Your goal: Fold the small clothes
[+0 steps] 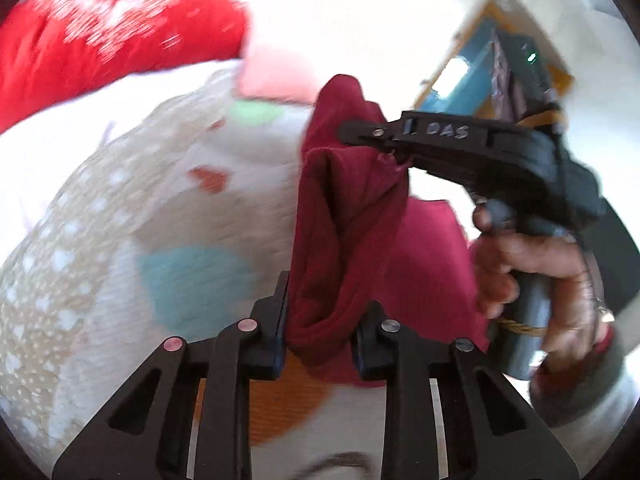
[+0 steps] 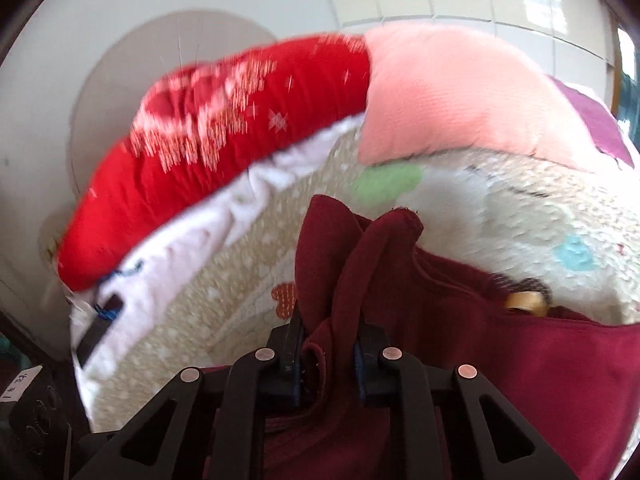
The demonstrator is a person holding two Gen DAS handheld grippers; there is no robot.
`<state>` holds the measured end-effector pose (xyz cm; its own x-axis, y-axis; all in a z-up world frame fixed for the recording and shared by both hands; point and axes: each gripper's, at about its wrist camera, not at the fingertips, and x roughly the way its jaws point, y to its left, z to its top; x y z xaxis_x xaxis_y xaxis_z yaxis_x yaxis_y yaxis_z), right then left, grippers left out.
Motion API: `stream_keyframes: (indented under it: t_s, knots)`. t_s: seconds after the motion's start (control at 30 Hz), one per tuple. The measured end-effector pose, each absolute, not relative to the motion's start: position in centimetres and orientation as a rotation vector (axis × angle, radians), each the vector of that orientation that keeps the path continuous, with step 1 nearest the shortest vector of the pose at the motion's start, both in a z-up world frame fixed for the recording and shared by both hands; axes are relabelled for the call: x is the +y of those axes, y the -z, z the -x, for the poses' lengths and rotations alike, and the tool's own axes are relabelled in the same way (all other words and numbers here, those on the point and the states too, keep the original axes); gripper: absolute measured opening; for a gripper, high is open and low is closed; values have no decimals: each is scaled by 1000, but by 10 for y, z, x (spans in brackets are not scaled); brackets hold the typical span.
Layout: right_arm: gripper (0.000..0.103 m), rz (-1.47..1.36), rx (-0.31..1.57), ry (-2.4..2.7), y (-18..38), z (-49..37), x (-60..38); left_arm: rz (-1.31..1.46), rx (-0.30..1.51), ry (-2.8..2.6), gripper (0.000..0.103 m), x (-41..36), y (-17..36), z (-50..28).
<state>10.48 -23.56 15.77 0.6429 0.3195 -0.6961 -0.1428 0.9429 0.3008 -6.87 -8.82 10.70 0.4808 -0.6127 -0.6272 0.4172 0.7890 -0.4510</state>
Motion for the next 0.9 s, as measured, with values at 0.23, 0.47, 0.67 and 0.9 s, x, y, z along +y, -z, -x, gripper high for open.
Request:
stream_keyframes:
  t_s: [0.23,0.47,0.67,0.9]
  knots:
    - [17,-316,687,-215,-205,-41,-326,102,818,855,22,-186,-150,109]
    - [17,-465,710,-64,-164,14,-435,-61,915,917,22,-280,-104,127]
    - [28,-623,827,15,-97,14,-471,-192,981,894,30,-301,-81,133]
    - [57,-635,722,-47,-127,36,-473,-207,862,892,55,-259,-124,127]
